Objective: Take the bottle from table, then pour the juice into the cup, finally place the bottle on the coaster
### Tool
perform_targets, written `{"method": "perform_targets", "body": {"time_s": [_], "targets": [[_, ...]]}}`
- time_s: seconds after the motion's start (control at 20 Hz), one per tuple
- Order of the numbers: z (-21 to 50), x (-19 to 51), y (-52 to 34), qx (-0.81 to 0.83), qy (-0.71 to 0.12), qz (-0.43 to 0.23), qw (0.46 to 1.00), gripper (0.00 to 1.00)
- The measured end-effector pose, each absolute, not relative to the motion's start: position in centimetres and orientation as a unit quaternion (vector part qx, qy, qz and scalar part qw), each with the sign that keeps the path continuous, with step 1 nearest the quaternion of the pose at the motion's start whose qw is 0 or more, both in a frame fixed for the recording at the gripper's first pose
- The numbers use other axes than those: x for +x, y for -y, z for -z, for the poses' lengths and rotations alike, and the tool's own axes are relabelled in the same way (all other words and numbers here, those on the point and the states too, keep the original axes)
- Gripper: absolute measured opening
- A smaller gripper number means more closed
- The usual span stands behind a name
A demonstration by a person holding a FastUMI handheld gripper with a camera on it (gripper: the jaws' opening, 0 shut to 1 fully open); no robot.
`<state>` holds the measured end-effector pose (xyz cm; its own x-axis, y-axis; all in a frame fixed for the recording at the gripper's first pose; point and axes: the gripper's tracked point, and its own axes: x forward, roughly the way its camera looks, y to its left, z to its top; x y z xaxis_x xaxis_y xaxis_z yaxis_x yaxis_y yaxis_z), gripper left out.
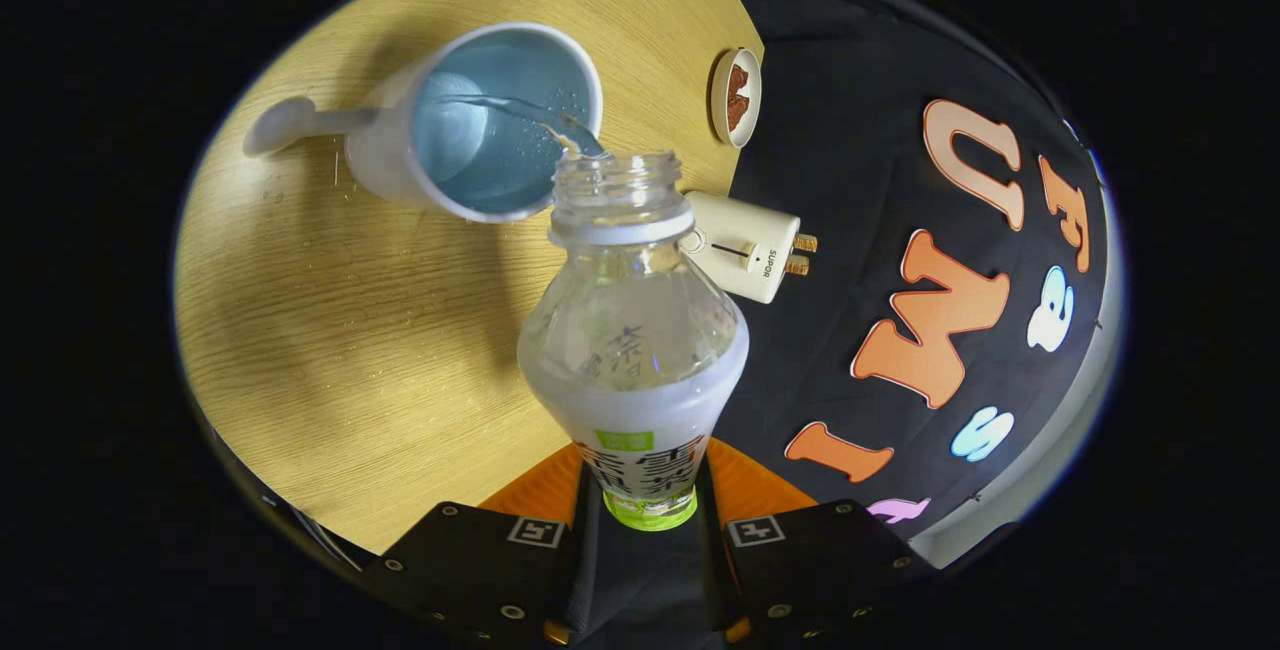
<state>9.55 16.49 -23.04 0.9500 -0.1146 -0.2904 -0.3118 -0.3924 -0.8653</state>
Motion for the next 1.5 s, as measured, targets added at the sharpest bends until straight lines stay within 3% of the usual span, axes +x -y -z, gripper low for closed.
{"method": "perform_targets", "body": {"time_s": [1.5], "targets": [[22.61,9.32,-17.28,-0.86,-0.131,-0.113,0.48,0.44]]}}
